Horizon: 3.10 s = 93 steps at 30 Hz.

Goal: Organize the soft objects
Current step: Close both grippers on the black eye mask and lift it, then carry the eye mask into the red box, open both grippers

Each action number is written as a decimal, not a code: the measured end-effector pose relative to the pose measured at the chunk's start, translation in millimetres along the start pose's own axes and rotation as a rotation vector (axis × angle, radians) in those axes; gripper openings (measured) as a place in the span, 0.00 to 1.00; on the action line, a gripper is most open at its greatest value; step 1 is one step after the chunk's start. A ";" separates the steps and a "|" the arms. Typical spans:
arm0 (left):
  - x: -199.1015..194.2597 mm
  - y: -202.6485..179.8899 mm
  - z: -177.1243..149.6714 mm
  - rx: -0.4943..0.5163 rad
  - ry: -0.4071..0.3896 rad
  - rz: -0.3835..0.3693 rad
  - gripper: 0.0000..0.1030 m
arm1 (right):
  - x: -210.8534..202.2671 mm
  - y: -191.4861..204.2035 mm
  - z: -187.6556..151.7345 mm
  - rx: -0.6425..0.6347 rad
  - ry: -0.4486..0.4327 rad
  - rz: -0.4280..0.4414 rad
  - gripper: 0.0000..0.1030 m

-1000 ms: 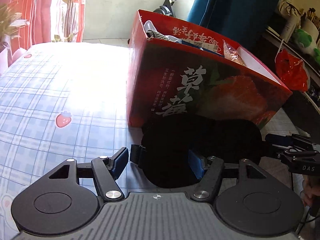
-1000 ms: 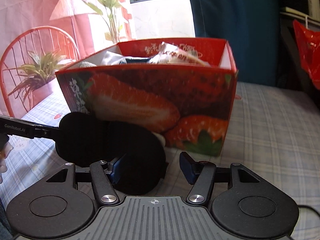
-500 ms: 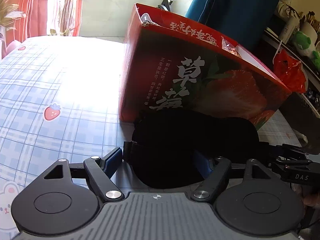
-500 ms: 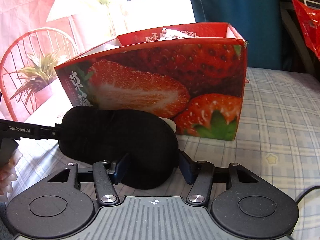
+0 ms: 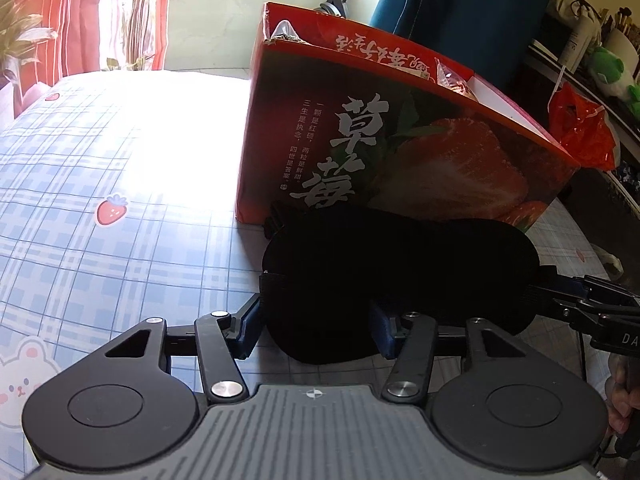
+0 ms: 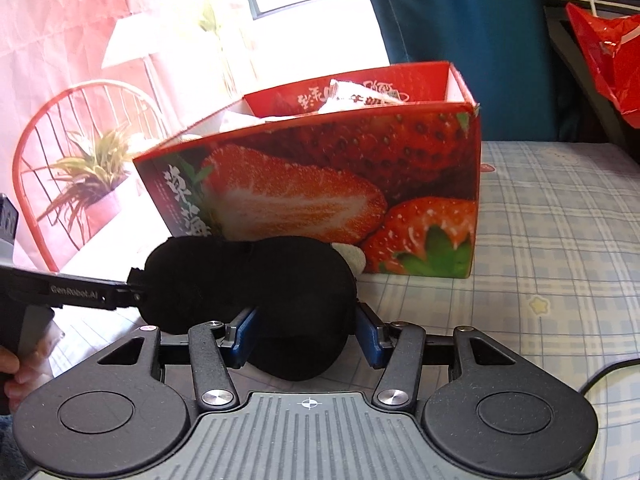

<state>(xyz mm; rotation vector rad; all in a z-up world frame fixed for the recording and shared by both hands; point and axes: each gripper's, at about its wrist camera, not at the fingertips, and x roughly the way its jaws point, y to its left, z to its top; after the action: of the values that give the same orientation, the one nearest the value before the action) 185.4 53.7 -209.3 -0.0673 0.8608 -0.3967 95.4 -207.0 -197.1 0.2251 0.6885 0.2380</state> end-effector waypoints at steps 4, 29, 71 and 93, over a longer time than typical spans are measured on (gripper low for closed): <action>-7.5 -7.2 -4.0 0.002 -0.021 0.031 0.43 | -7.7 4.6 -0.8 -0.006 -0.021 0.015 0.47; -19.8 -22.1 -45.0 -0.015 -0.072 0.079 0.22 | -16.7 -6.9 0.4 0.069 -0.094 0.046 0.36; -51.0 -36.3 -40.1 0.045 -0.176 0.019 0.11 | -45.1 15.0 1.9 -0.094 -0.208 -0.026 0.10; -114.4 -48.1 37.3 0.038 -0.379 -0.044 0.11 | -101.2 35.6 73.6 -0.184 -0.383 -0.004 0.10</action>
<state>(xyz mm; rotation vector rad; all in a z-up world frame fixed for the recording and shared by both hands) 131.5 47.3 -91.6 -0.1226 0.4784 -0.4250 62.5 -211.8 -71.3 0.0884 0.2849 0.2442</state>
